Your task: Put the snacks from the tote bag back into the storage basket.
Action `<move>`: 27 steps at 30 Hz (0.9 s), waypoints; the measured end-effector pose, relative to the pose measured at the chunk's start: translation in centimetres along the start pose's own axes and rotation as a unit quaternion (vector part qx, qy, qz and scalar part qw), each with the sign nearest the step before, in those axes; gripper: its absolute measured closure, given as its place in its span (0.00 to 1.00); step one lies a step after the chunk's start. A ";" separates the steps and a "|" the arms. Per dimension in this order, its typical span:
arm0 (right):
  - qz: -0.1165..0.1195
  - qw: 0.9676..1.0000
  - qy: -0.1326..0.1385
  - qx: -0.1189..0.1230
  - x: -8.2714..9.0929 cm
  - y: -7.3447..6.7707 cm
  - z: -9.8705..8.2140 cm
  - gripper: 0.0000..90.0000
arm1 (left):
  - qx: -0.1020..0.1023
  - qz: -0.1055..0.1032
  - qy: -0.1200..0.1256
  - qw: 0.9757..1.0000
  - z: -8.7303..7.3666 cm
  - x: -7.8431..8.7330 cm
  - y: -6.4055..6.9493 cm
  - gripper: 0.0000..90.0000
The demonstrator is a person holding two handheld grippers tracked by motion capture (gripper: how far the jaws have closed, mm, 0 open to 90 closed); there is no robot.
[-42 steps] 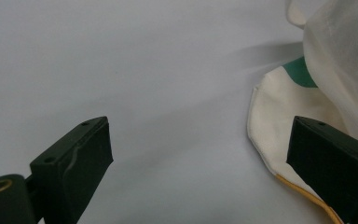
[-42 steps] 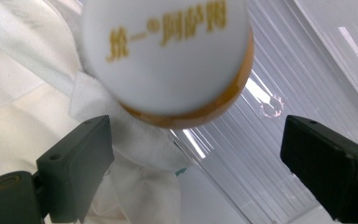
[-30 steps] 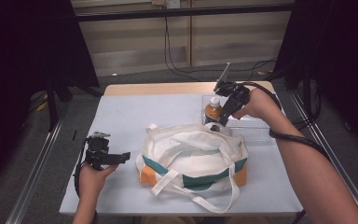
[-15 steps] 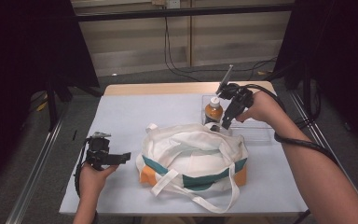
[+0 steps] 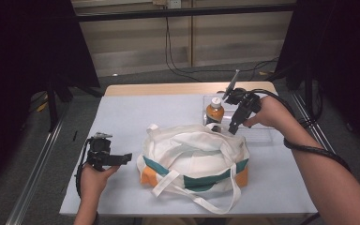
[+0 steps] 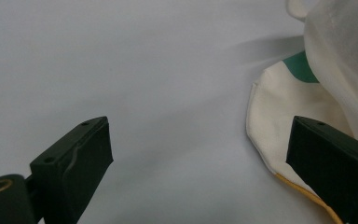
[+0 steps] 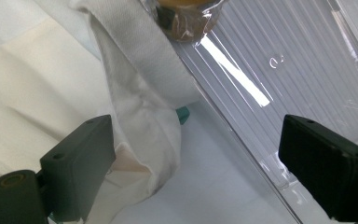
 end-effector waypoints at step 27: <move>0.002 1.000 0.000 0.020 -0.1 -0.6 -2.8 0.12 | 0.002 0.001 0.002 1.000 0.0 0.0 0.0 0.07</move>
Point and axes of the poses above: each handheld gripper's, and its own axes: x roughly backward along the jaws, z roughly out of its top, y roughly to its right, the point moved 1 cm from there along -x, roughly forward along the jaws, and after that the axes turned 9 degrees about -x, right-handed, at the moved point
